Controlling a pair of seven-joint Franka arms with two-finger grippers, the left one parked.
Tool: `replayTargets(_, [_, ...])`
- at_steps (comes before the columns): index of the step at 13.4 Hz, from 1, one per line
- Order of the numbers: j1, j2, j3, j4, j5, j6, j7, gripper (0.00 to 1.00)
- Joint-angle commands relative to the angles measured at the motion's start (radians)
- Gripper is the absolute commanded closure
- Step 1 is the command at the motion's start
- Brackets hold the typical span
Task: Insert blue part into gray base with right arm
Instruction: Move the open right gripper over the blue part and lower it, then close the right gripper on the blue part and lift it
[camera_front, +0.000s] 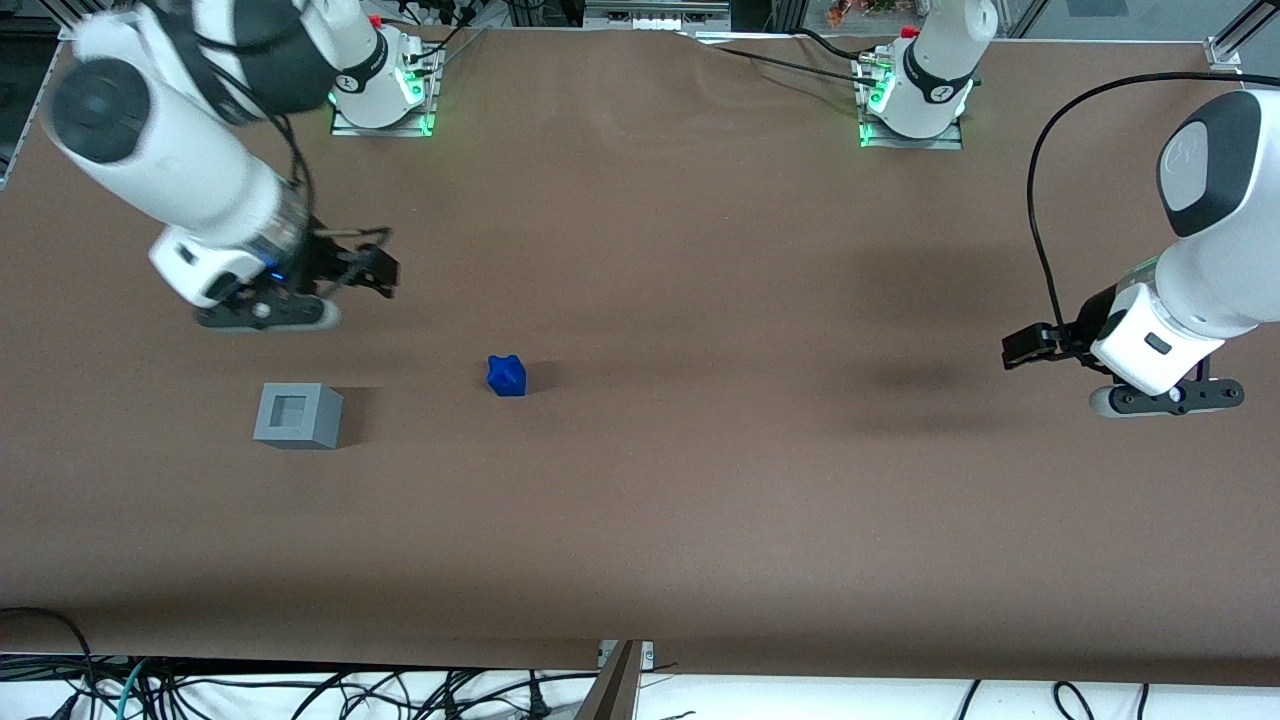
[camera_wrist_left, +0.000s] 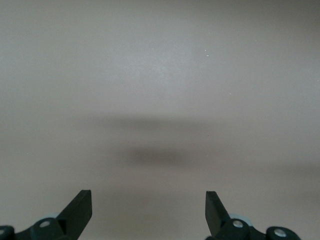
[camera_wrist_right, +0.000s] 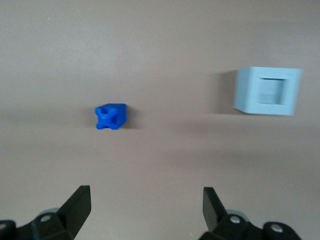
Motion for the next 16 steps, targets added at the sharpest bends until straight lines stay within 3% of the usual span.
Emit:
replayTargets(1, [0.06,0.136,-0.006,0.02,0.003,0.154,0.047,0.01])
replayTargets(4, [0.081,0.262,-0.006,0.017,0.005,0.322,0.158,0.01])
replayTargets(8, [0.136,0.357,-0.006,0.005,0.002,0.434,0.228,0.01])
replayTargets(16, [0.147,0.385,-0.01,-0.038,-0.029,0.451,0.232,0.01])
